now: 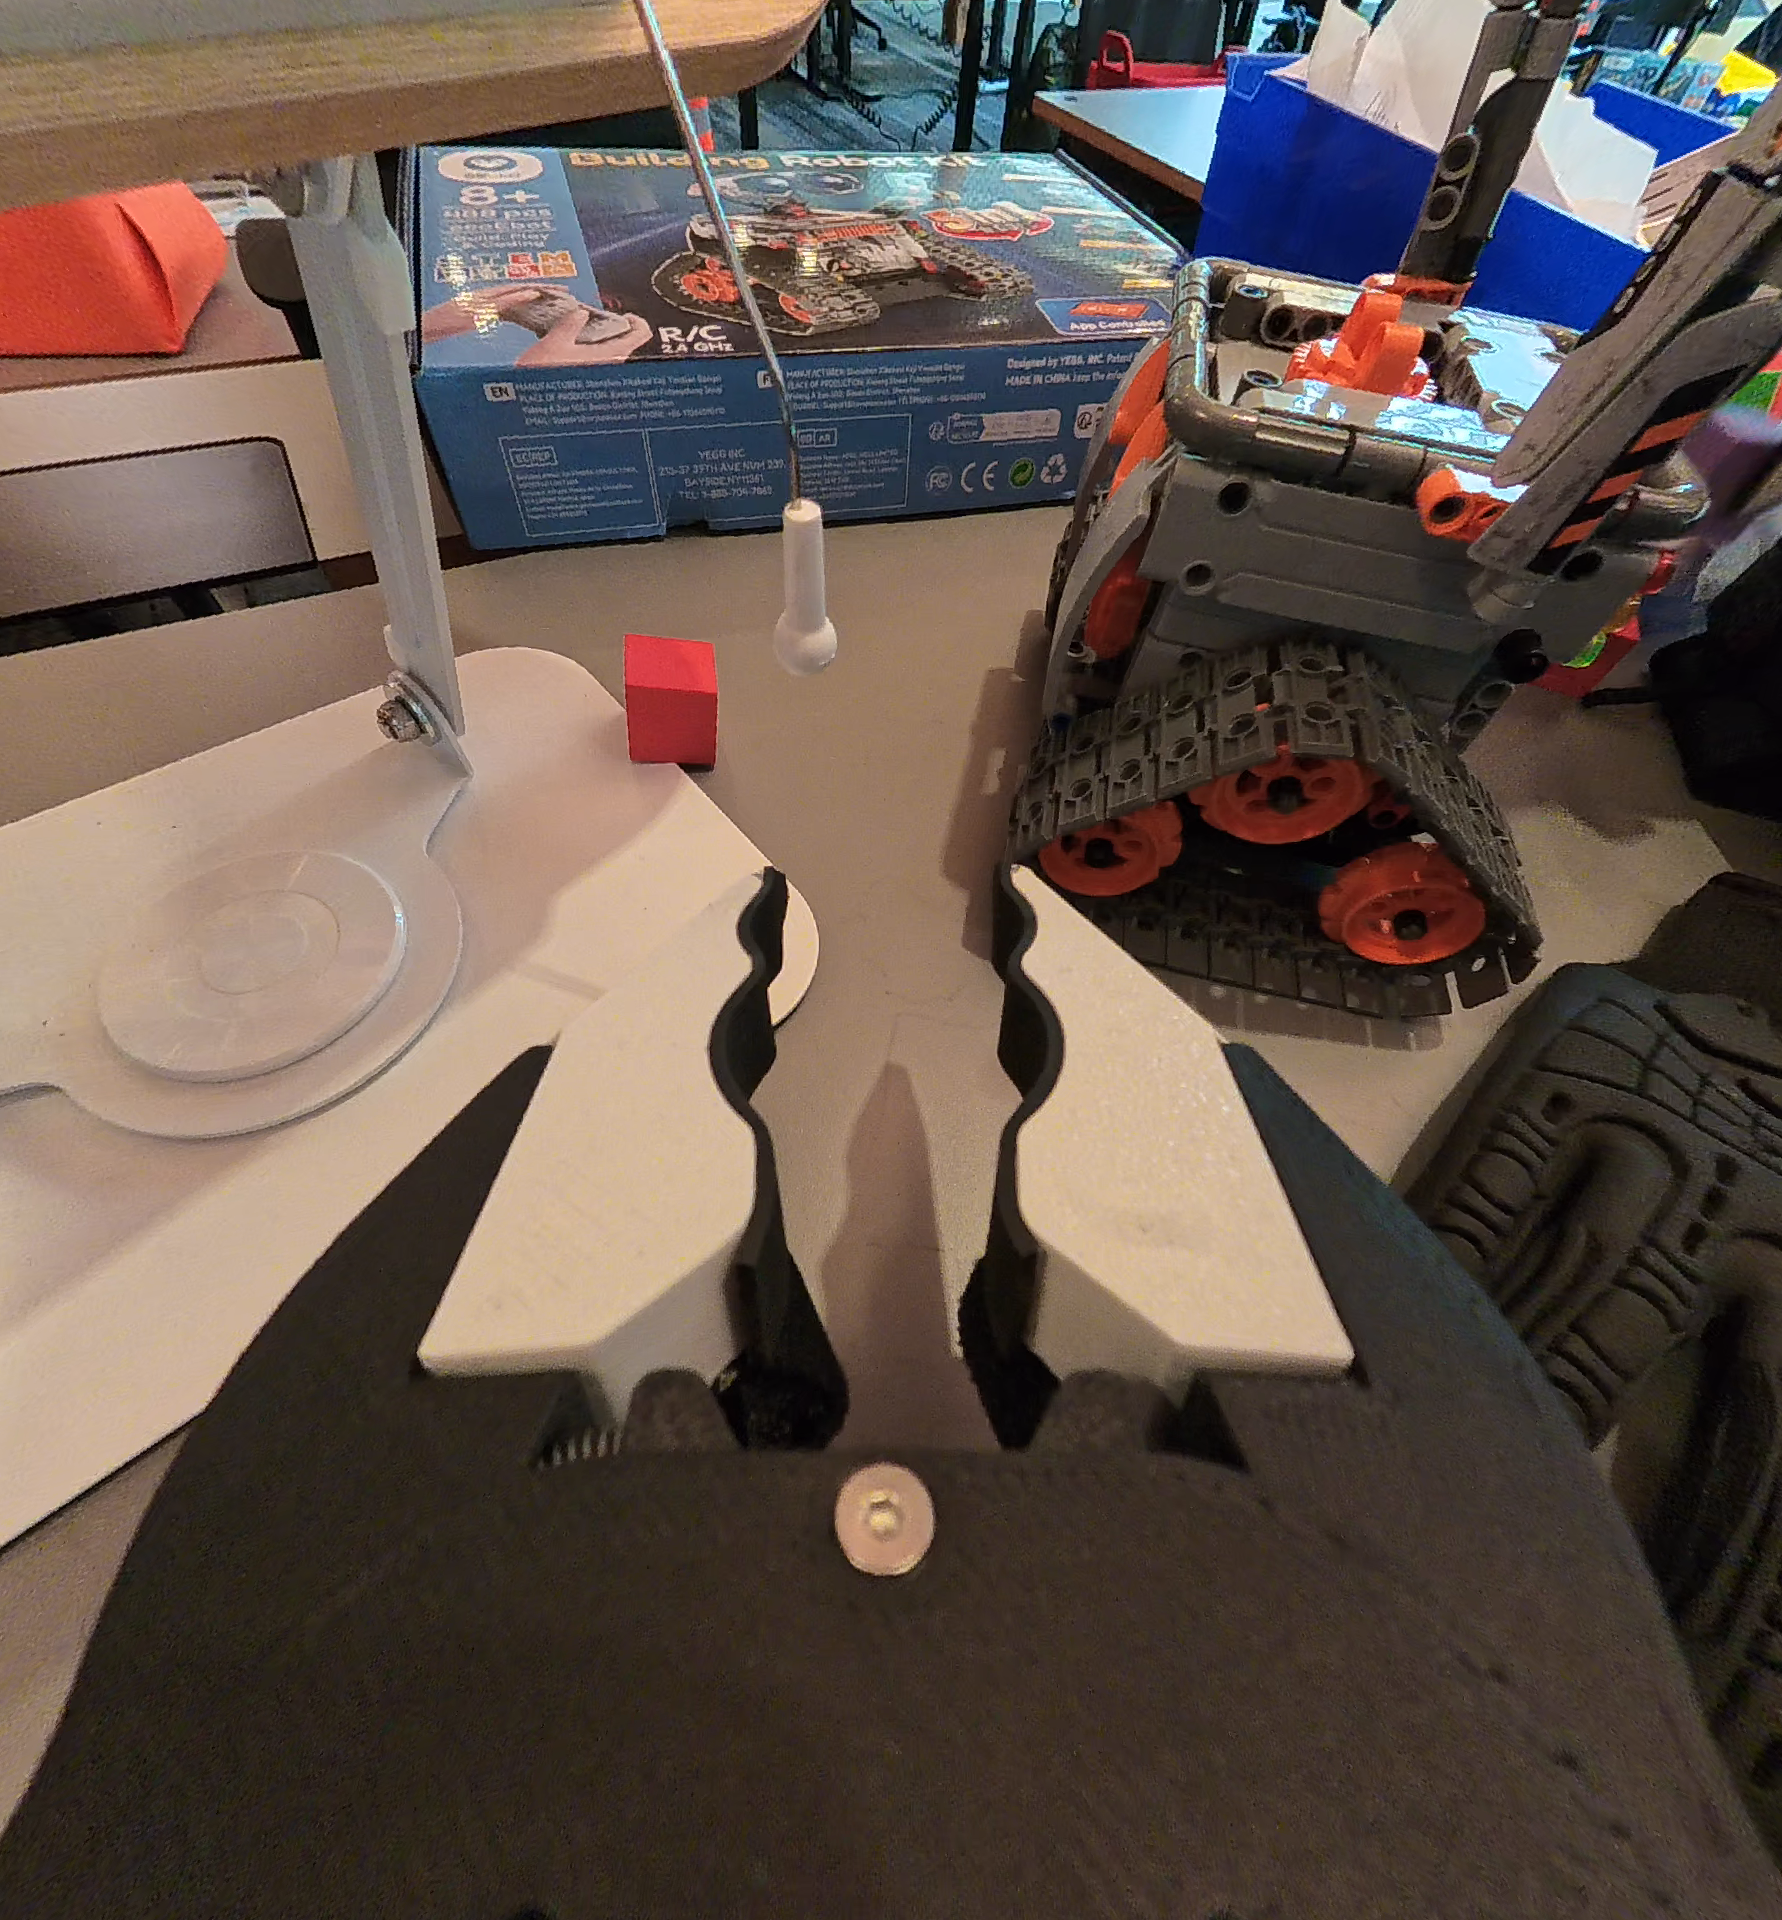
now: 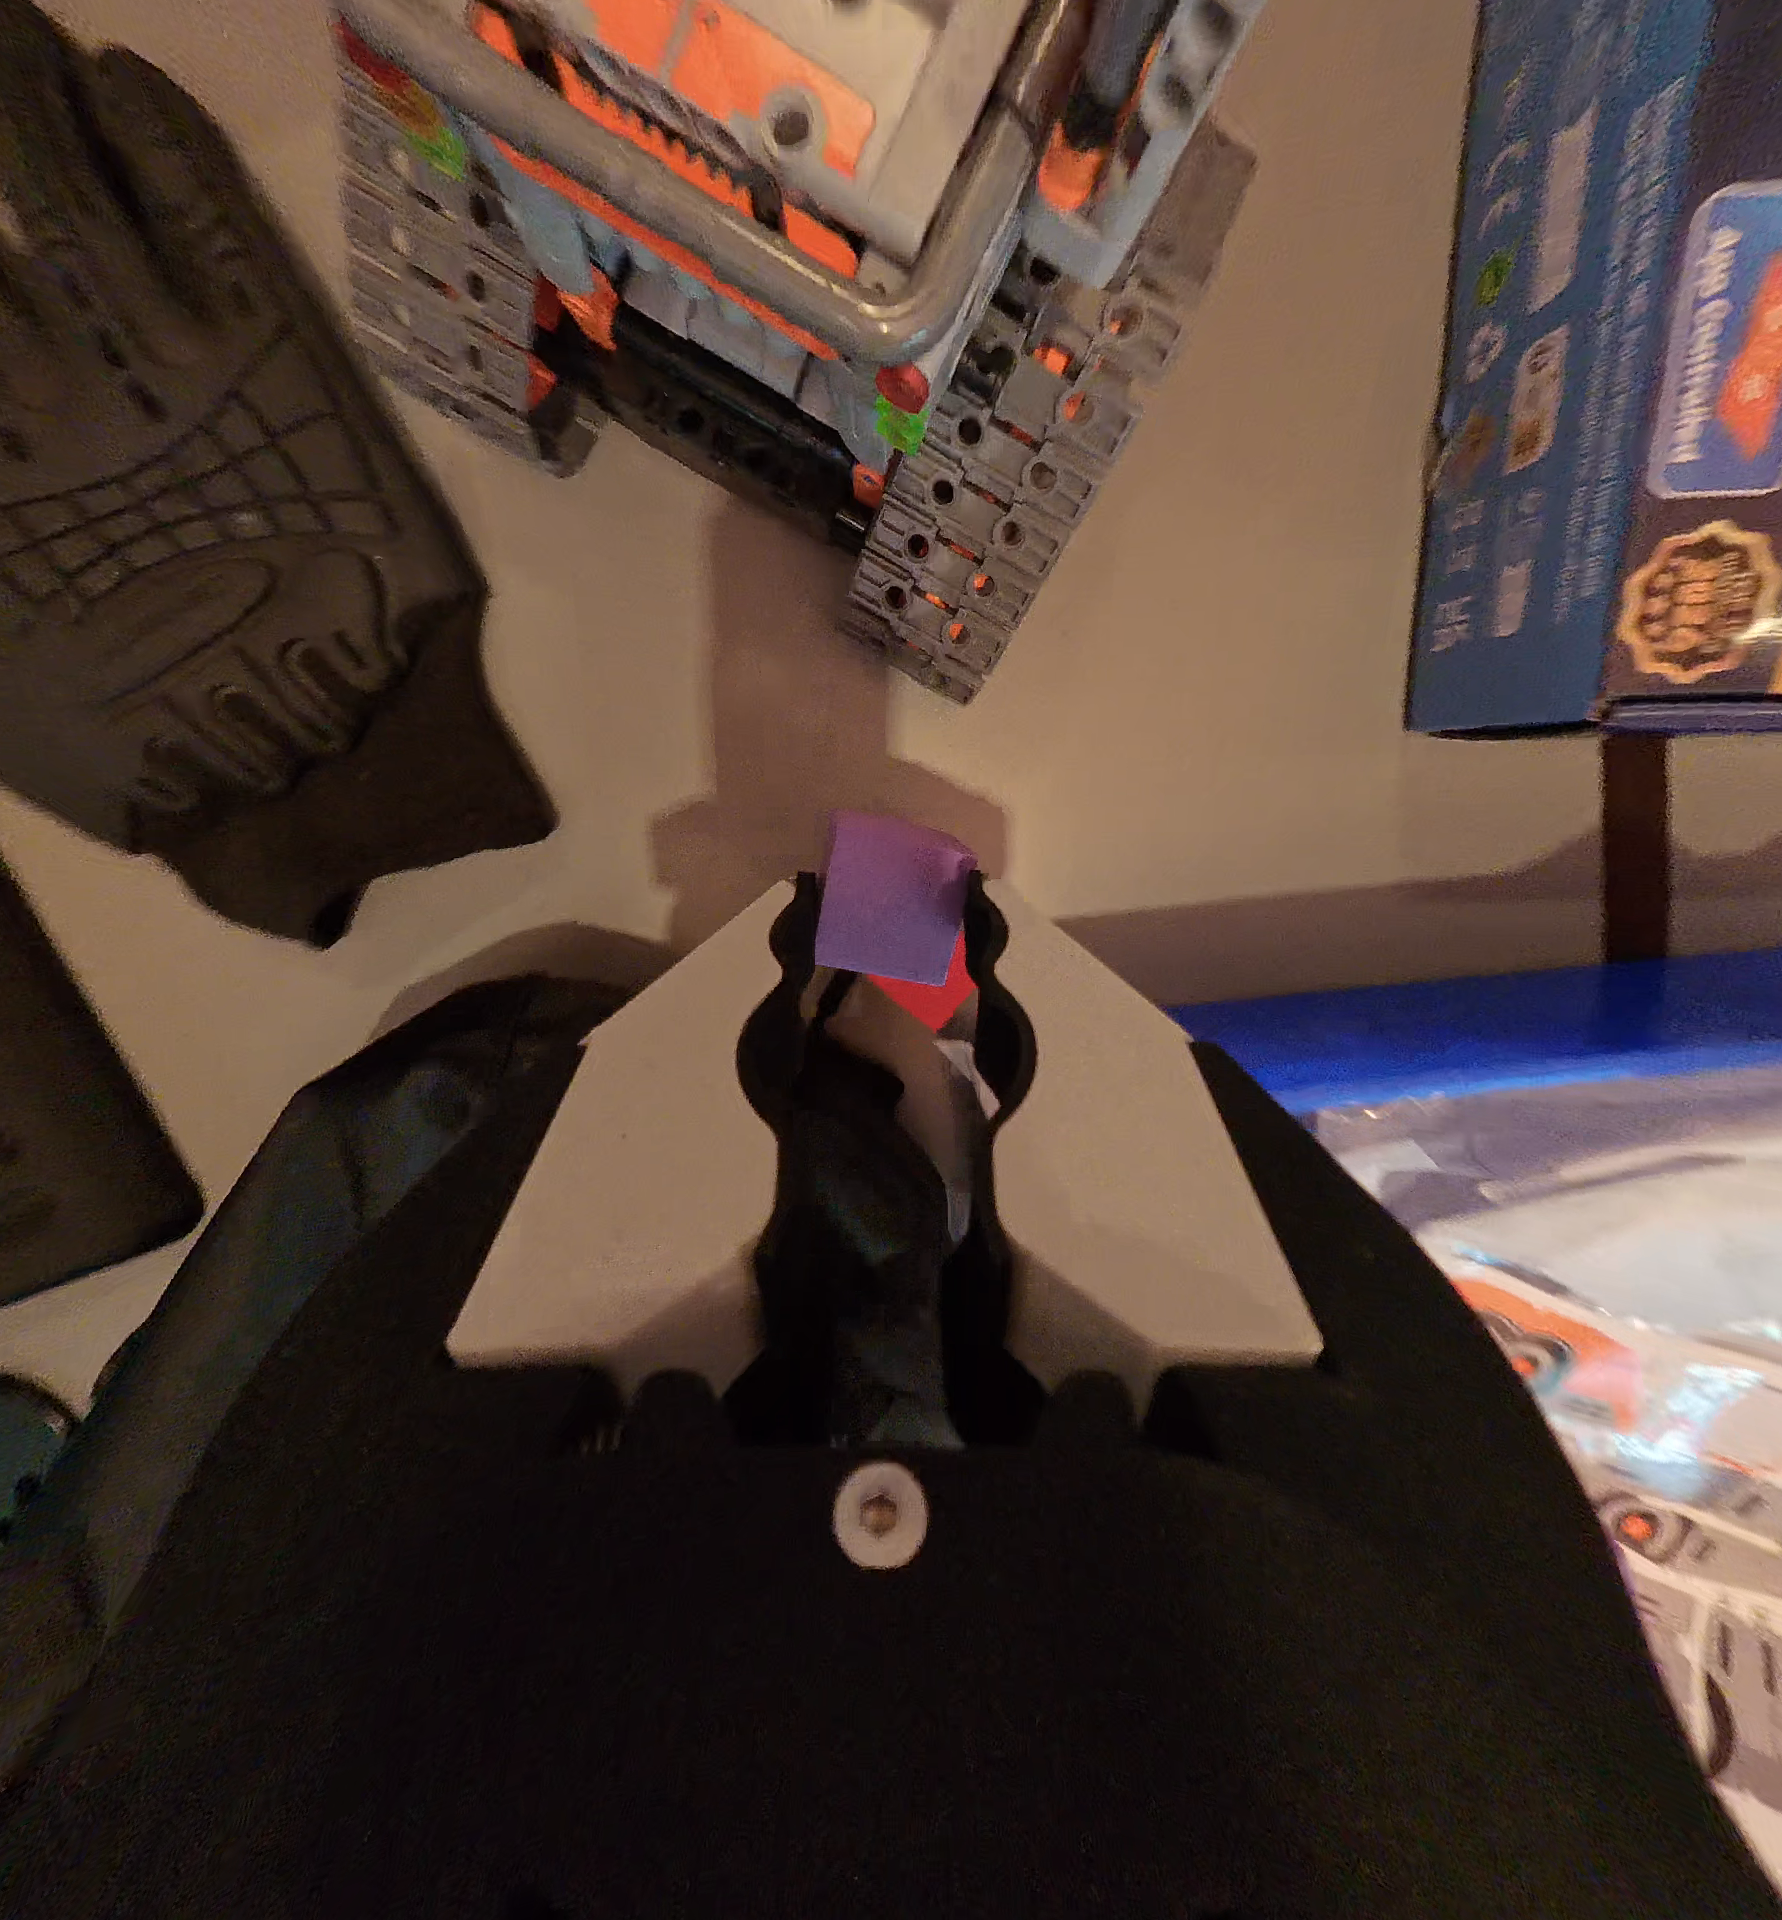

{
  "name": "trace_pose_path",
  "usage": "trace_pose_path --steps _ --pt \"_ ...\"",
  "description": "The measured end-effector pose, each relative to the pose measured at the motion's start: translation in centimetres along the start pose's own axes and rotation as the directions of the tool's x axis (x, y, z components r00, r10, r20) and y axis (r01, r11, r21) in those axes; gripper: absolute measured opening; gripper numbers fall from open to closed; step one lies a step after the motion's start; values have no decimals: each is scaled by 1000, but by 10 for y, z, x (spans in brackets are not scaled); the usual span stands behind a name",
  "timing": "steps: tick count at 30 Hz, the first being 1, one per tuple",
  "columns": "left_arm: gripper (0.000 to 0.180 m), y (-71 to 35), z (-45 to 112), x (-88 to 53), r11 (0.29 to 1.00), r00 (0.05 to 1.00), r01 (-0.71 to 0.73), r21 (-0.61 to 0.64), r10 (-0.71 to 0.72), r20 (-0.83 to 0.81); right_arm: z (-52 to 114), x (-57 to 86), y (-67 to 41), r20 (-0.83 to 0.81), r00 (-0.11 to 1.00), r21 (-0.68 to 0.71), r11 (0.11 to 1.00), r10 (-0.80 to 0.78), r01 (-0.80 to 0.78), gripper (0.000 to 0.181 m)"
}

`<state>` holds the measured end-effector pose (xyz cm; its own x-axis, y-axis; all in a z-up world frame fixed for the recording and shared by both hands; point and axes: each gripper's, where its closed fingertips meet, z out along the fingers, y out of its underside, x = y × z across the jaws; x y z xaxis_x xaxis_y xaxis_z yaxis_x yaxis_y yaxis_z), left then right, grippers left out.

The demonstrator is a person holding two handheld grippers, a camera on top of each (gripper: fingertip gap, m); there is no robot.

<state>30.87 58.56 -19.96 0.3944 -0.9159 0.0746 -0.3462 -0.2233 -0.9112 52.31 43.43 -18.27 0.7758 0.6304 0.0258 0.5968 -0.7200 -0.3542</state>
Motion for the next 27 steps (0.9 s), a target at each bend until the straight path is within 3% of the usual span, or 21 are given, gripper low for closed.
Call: trace_pose_path --steps 6,12,17,27 --pt "38 1 1 0 1000 1000 4 -3 -4 -1 -94 -11 -35 22 987 154 976 -158 152 27" --pt "38 3 3 1 1000 1000 1 -11 -1 -3 -186 -39 -116 -21 893 297 850 -449 435 27" --pt "37 3 0 -2 1000 1000 9 -2 -9 -1 -214 -57 -165 -21 785 294 747 -619 597 27" --pt "37 1 3 0 1000 1000 2 2 -2 -13 -205 -66 -209 55 633 205 629 -772 750 27"
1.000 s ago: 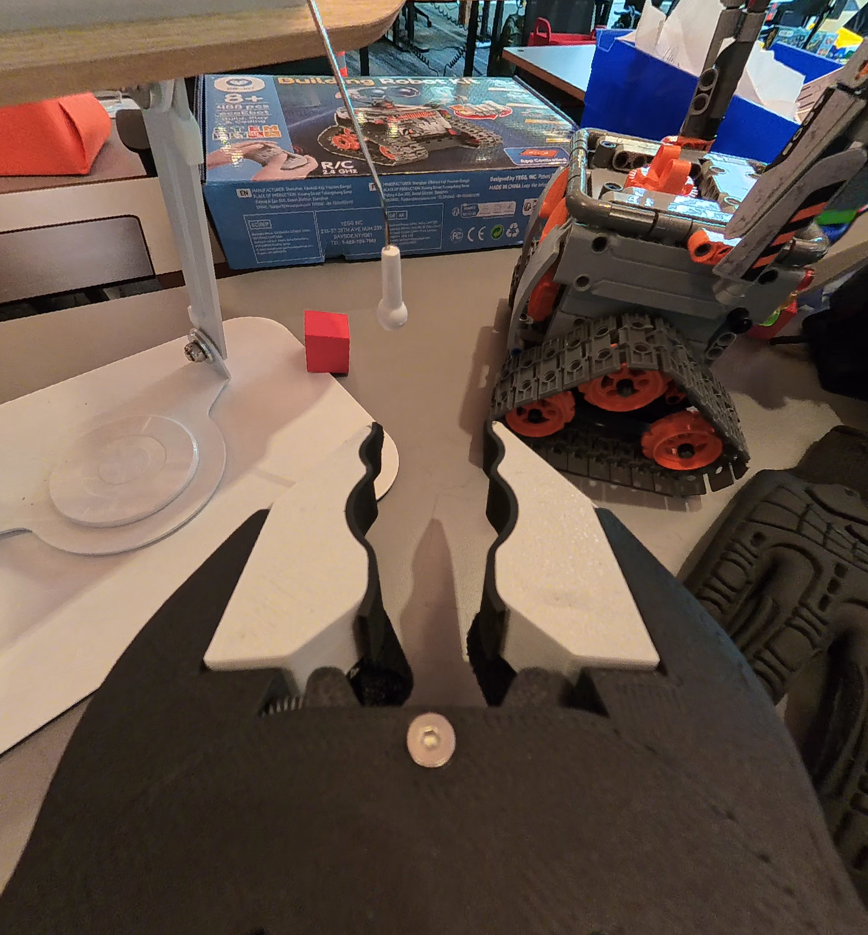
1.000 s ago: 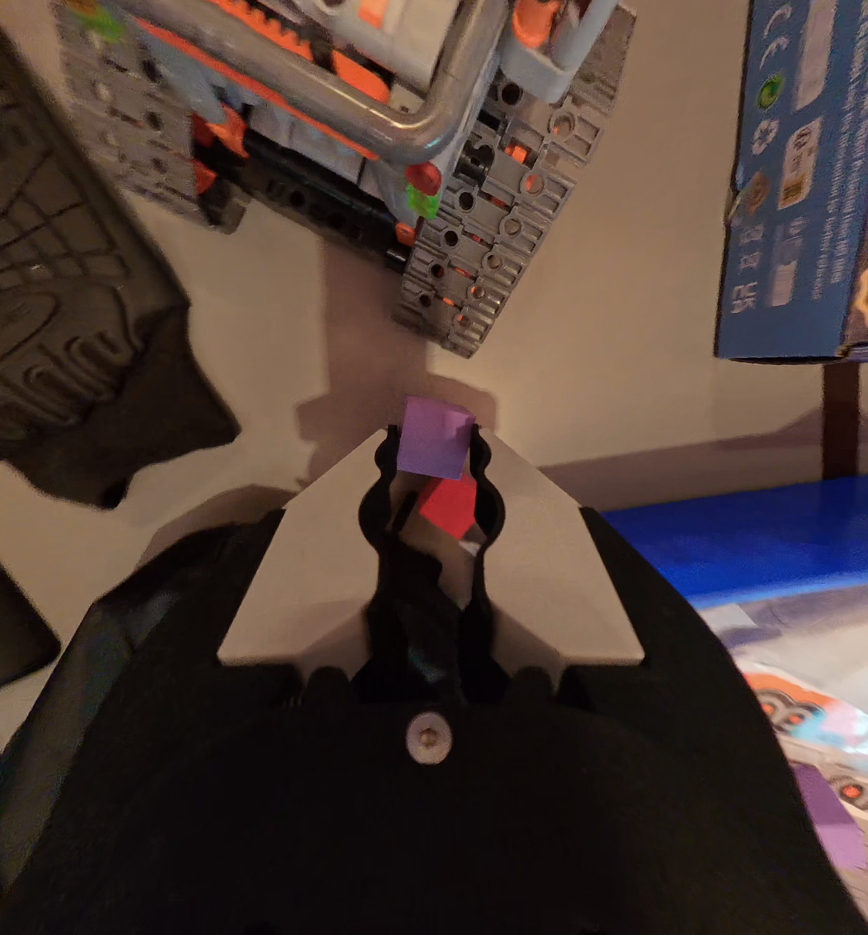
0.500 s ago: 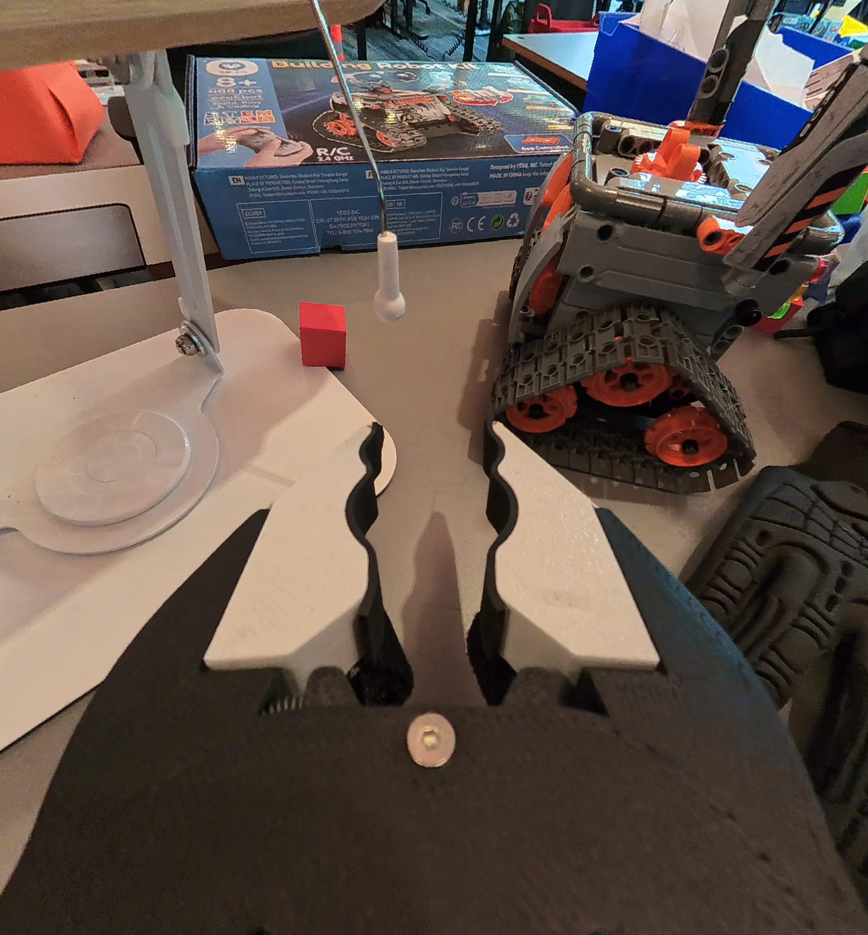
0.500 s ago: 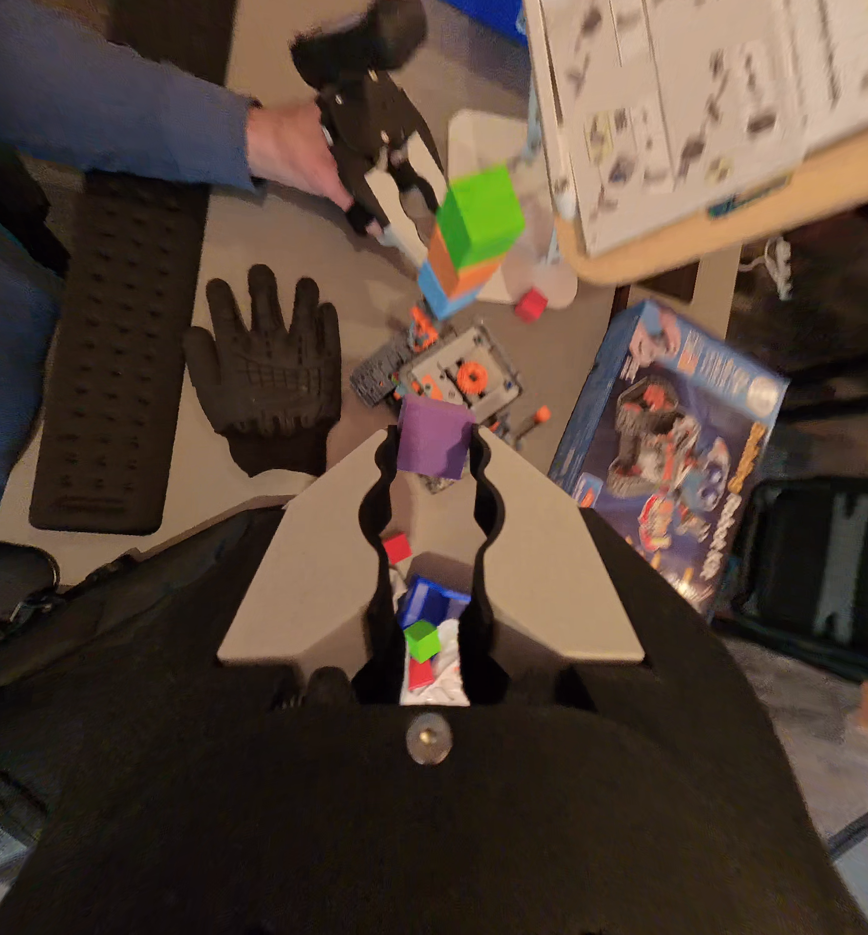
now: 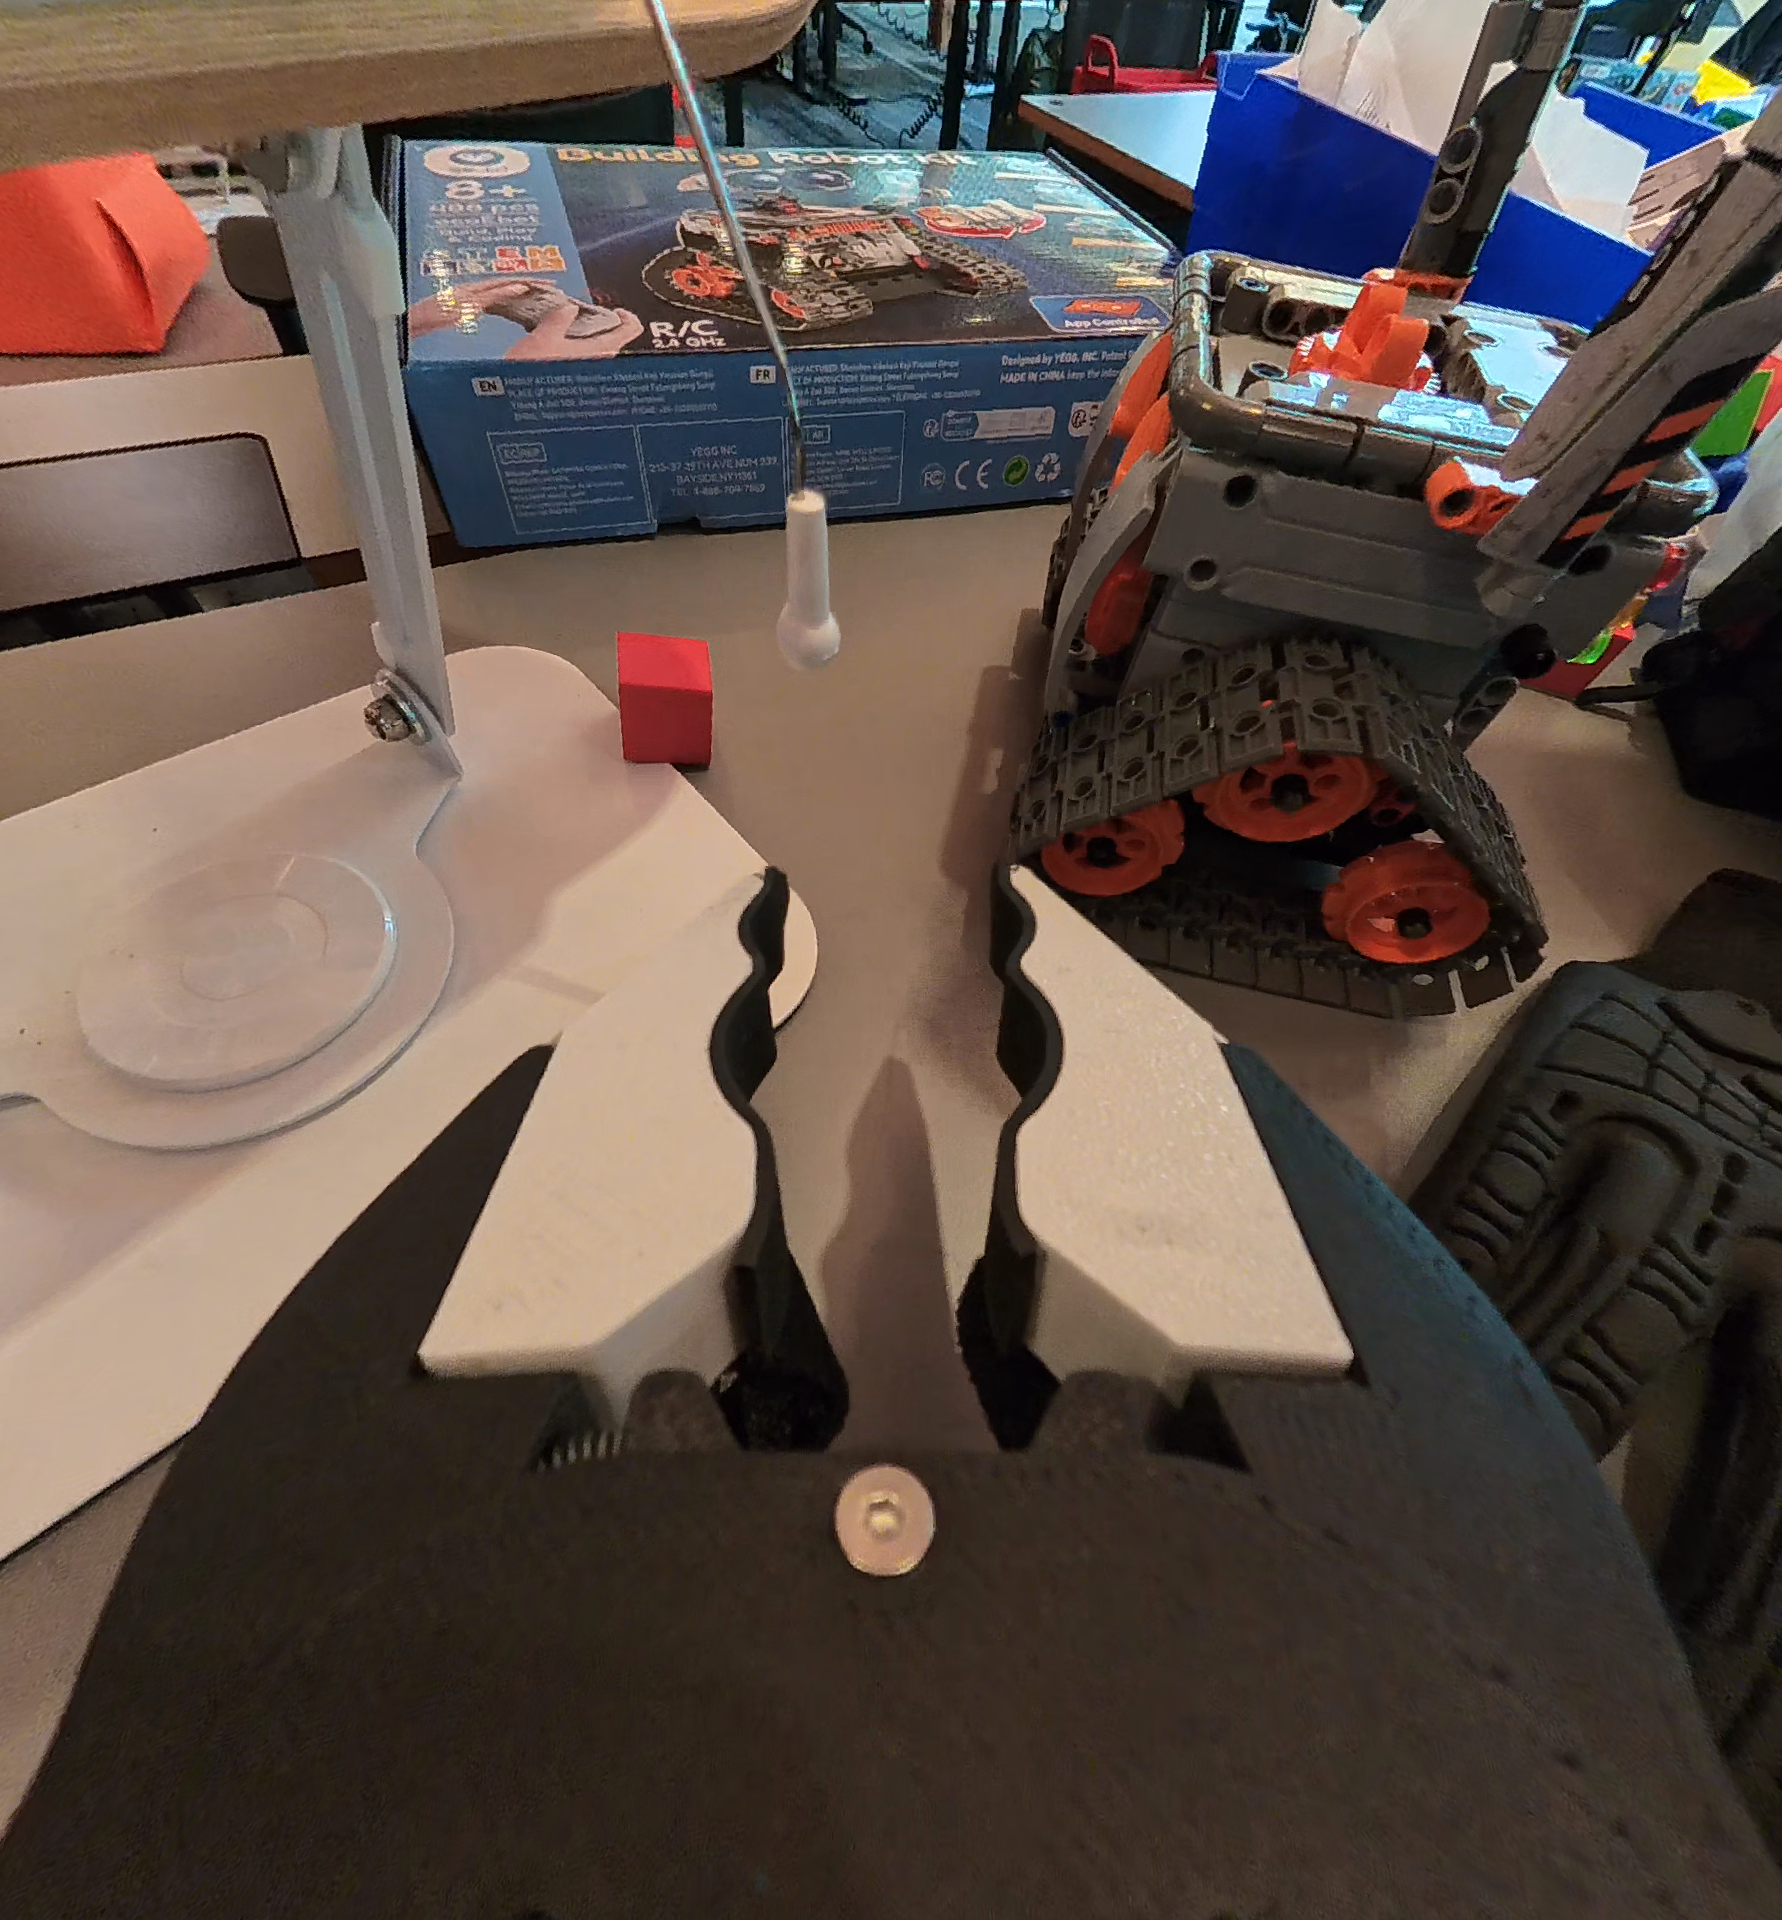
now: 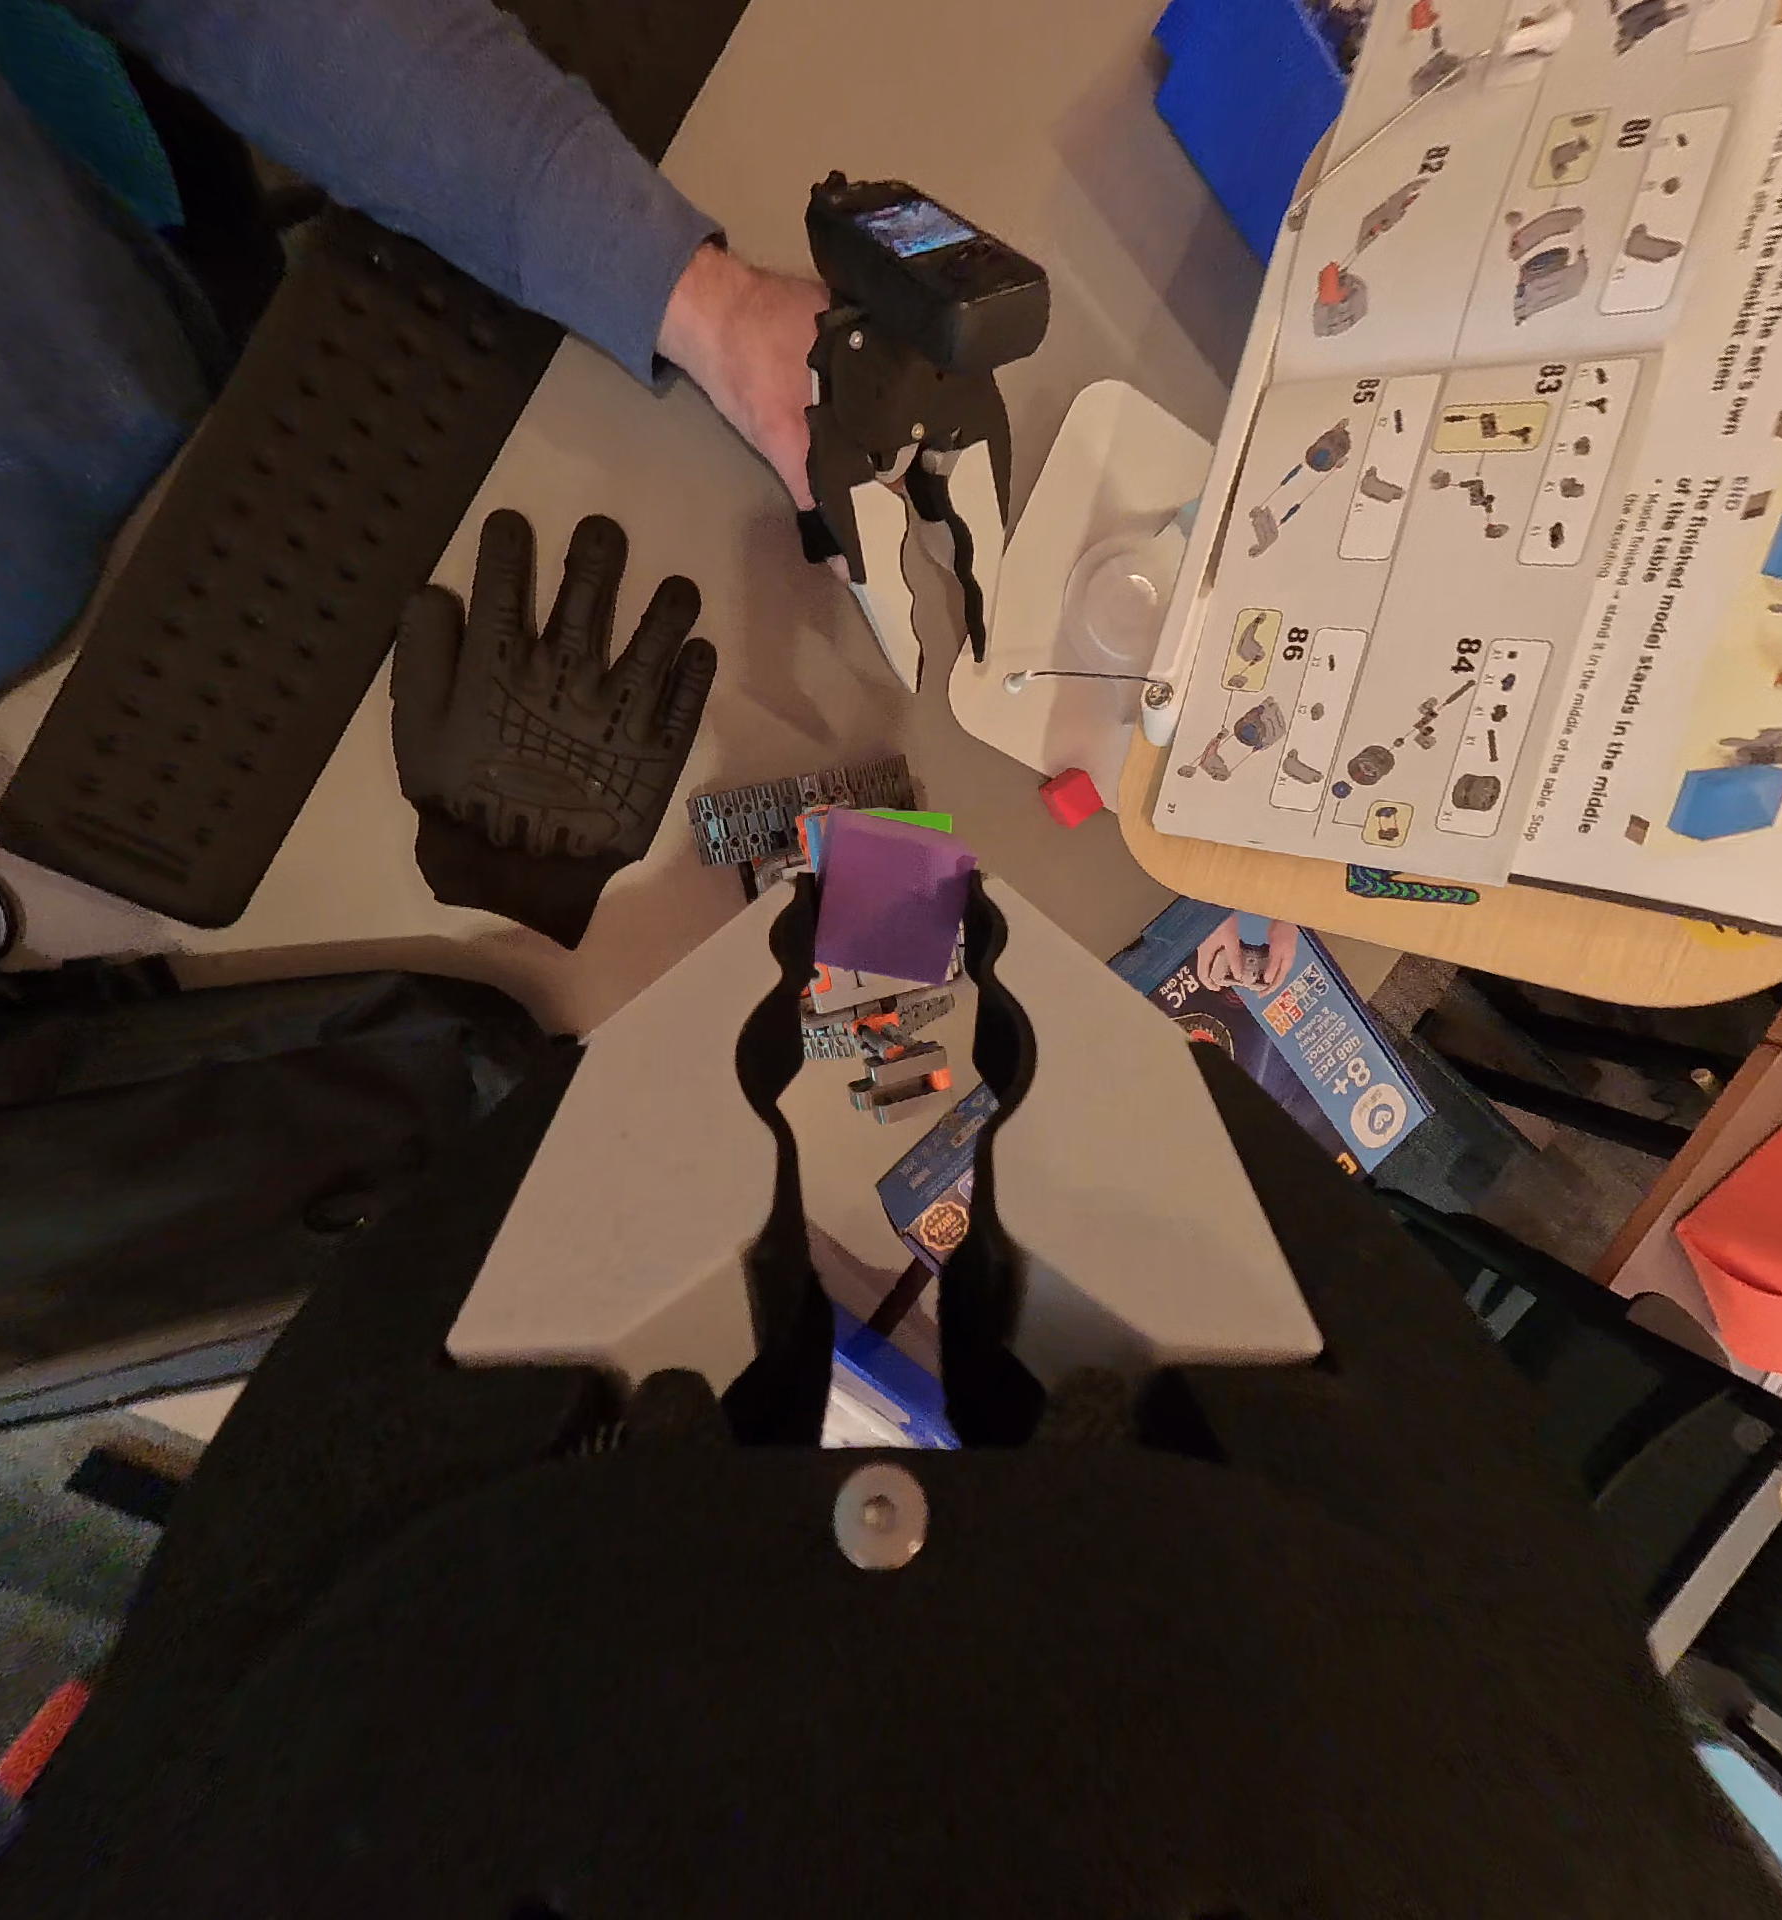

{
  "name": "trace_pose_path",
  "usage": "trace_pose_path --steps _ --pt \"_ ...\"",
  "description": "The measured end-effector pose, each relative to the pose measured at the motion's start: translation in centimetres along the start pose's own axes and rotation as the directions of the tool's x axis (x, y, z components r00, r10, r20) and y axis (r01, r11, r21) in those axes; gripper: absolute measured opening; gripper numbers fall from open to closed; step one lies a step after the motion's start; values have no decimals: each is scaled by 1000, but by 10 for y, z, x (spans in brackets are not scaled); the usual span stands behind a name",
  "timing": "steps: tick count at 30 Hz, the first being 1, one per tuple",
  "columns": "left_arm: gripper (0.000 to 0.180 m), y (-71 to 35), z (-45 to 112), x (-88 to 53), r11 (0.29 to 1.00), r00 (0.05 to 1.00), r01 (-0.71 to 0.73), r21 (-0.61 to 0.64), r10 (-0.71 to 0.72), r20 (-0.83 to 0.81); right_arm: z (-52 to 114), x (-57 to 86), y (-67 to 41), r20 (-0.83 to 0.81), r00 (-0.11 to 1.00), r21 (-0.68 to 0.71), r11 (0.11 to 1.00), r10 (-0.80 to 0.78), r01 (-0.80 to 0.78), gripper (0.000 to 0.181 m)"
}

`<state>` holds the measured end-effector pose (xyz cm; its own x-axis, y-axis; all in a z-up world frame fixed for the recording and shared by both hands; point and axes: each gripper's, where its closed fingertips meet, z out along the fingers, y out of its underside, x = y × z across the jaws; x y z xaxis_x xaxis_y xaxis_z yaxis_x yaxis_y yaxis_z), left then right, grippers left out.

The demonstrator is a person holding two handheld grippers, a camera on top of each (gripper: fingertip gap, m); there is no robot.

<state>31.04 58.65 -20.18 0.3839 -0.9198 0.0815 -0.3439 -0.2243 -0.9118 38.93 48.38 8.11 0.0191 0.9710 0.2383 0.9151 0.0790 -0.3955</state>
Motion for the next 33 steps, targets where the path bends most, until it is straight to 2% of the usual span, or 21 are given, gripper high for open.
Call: trace_pose_path --steps 9,33 --pt "37 0 0 0 1000 1000 1 -1 -1 1 17 6 1 92 991 -45 994 -93 97 27" --pt "37 3 1 -1 1000 1000 1 -11 -1 1 27 4 9 160 982 -46 993 -98 107 27"
